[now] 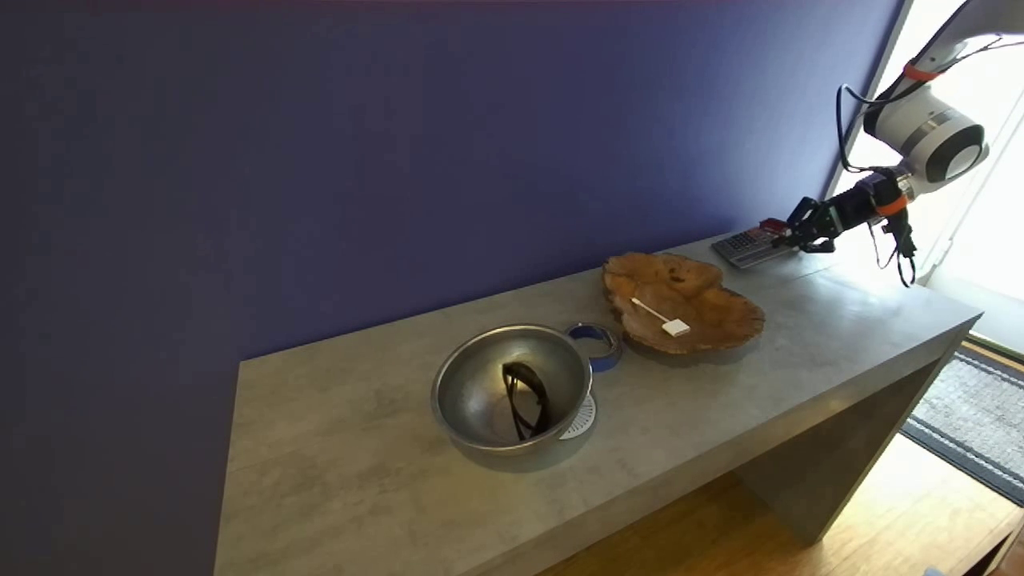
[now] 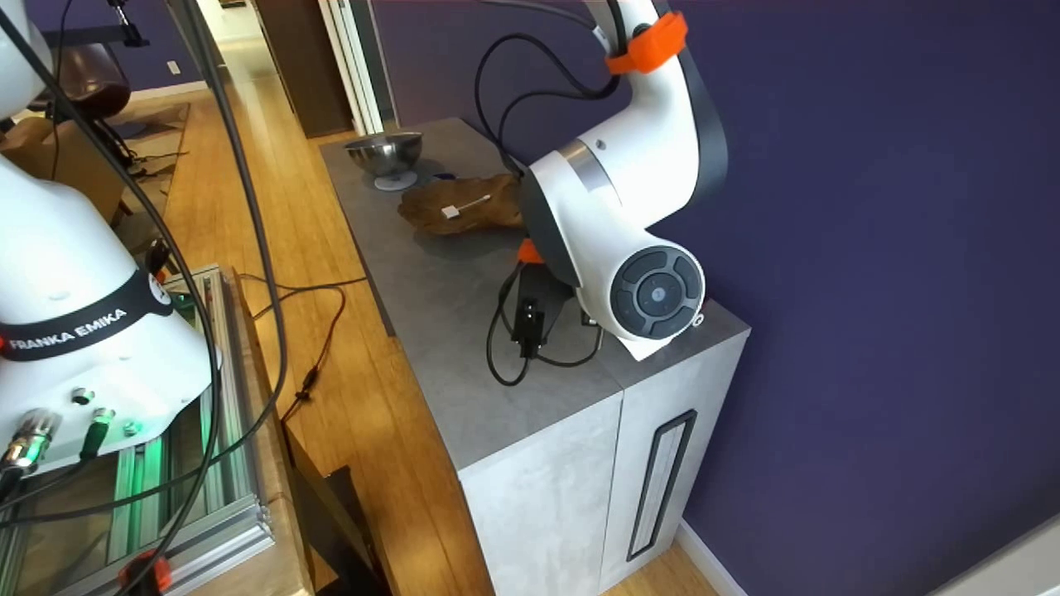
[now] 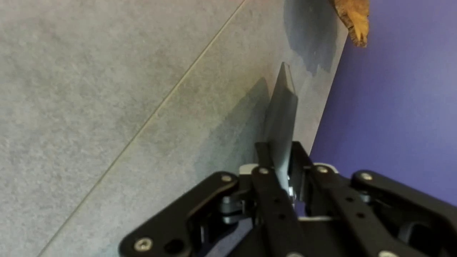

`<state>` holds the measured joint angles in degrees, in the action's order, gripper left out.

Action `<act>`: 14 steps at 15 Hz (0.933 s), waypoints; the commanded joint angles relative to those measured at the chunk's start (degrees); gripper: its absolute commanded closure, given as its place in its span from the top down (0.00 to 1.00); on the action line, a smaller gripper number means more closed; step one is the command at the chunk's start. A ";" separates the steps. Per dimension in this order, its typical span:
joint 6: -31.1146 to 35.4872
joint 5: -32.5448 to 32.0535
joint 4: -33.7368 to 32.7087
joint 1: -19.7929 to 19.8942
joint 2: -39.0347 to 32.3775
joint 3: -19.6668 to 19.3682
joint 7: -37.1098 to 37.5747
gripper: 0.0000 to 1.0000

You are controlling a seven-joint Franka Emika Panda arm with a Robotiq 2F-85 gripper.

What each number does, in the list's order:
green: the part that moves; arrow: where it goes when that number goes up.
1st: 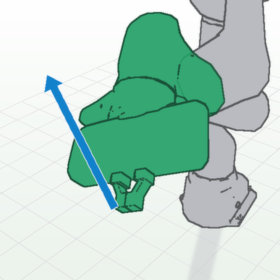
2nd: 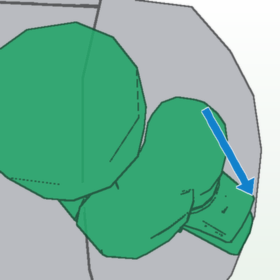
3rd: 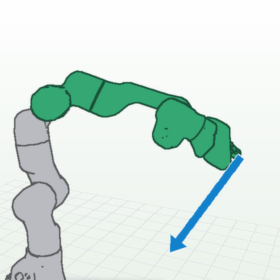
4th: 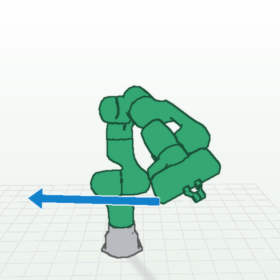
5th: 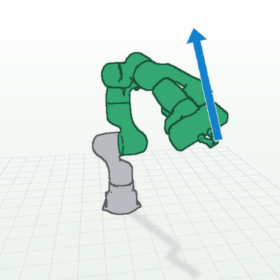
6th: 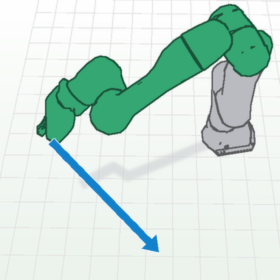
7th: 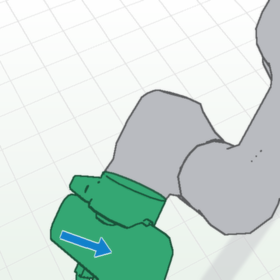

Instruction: Remove the calculator from the silver bowl and put it on the table to the right

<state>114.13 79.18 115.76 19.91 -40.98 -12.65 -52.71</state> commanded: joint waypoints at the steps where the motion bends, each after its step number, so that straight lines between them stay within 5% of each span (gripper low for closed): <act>1: 2.74 1.68 -0.77 -0.64 0.06 -0.34 -0.86 0.44; 8: 5.99 -0.85 3.19 -0.47 7.11 -1.95 -2.06 0.92; 10: -1.04 -5.79 5.48 0.73 10.64 -2.39 -0.60 1.00; 14: -16.26 -18.42 8.78 1.76 16.05 -3.87 2.87 1.00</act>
<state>105.60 68.38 120.26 20.73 -30.58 -15.65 -52.49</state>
